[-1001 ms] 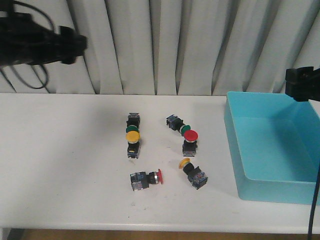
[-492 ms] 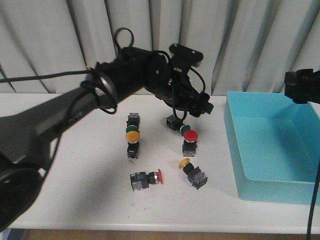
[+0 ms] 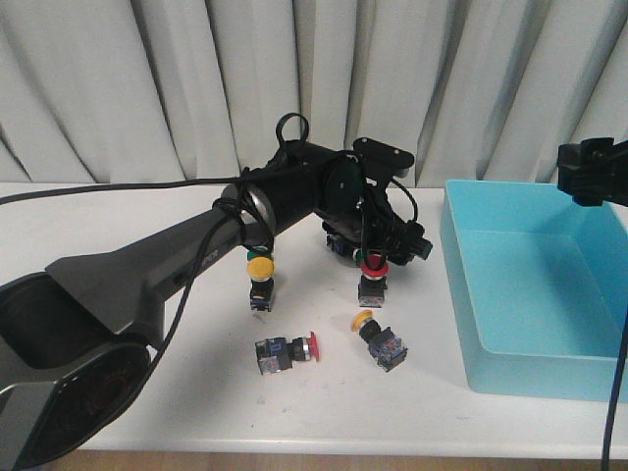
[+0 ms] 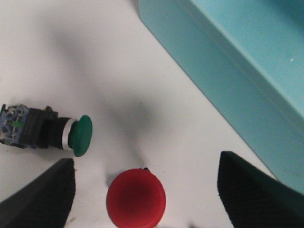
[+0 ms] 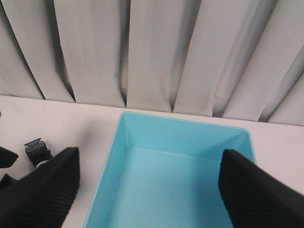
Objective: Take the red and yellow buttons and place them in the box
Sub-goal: 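Close the left gripper on the red-capped switch and lift it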
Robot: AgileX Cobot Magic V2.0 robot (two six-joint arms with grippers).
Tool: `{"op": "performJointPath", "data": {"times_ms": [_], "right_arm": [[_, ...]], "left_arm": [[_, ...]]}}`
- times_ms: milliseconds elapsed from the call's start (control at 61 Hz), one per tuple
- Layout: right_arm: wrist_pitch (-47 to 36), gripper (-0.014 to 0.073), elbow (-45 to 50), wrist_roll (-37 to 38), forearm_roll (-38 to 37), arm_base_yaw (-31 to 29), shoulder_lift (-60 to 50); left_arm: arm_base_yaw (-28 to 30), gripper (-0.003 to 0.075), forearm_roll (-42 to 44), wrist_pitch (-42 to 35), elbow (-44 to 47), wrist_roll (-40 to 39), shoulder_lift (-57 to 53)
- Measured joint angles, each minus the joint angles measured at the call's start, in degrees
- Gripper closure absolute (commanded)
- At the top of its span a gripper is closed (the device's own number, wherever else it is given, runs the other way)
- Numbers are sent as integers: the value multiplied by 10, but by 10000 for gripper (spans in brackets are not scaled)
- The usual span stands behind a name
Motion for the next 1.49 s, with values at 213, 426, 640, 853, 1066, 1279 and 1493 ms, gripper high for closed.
{"op": "performJointPath", "data": {"times_ms": [213, 426, 640, 853, 1066, 1279, 1493], "right_arm": [[0, 22, 0, 0, 0, 0, 0], [0, 22, 0, 0, 0, 0, 0], [1, 22, 0, 0, 0, 0, 0], [2, 22, 0, 0, 8, 0, 0], [9, 22, 0, 0, 14, 0, 0], [26, 22, 0, -30, 12, 16, 0], [37, 22, 0, -92, 8, 101, 0]], "left_arm": [[0, 127, 0, 11, -2, -3, 24], [1, 132, 0, 13, -2, -11, 40], [1, 184, 0, 12, -2, -11, 50], [1, 309, 0, 5, -2, -11, 52], [1, 577, 0, -7, -2, -11, 52], [1, 729, 0, 5, -5, -11, 52], [4, 728, -12, 49, -7, -11, 25]]}}
